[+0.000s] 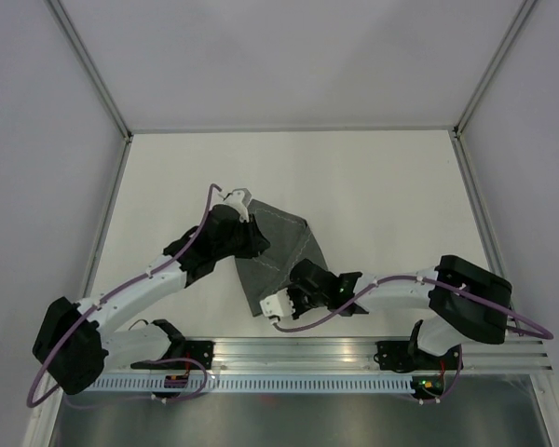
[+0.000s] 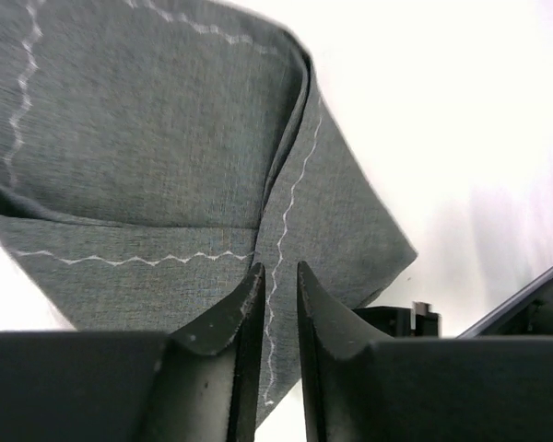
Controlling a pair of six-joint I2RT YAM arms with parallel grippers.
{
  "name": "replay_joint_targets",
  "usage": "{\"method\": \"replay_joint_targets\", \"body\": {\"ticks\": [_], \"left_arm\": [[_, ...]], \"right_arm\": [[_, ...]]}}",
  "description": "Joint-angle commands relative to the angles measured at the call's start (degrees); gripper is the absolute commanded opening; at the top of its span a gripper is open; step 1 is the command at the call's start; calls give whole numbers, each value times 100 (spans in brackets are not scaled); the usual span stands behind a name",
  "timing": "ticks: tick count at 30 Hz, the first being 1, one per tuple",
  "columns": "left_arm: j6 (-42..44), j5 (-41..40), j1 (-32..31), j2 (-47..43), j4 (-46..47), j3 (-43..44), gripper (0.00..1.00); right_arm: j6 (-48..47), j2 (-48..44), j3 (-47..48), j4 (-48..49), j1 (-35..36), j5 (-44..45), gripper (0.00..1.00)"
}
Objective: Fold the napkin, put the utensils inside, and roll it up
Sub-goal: Roll the napkin with the utensil
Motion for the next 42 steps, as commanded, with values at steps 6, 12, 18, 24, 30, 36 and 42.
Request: {"method": "replay_joint_targets", "body": {"ticks": [6,12,18,24,30,36,42], "left_arm": [[-83,-1216,29,-1709,-217,-232,10],[242,-1639,20,-2292,-129,-346,2],[979,-1734,-294,-2582,-15,-171,2],[1726,-2746,-1314,-3038,424,-258,5],[2473,-3143,-1641,-3478,547,-232,32],[3098,-2369,-1702,-3023,127,268,37],[3800,-2851,-2370,-2135,204,278,39]], "right_arm": [[157,678,1468,-2626,-919,-1951,0],[-202,1784,2953,-4323,-1692,-3008,0],[-590,2806,4210,-5749,-2053,-3711,0],[-915,3632,5309,-6918,-2370,-4142,1],[-995,4063,5706,-7297,-2432,-4196,0],[-986,4467,6065,-7543,-2475,-4300,0],[-1039,4916,6575,-7983,-2633,-4503,0]]}}
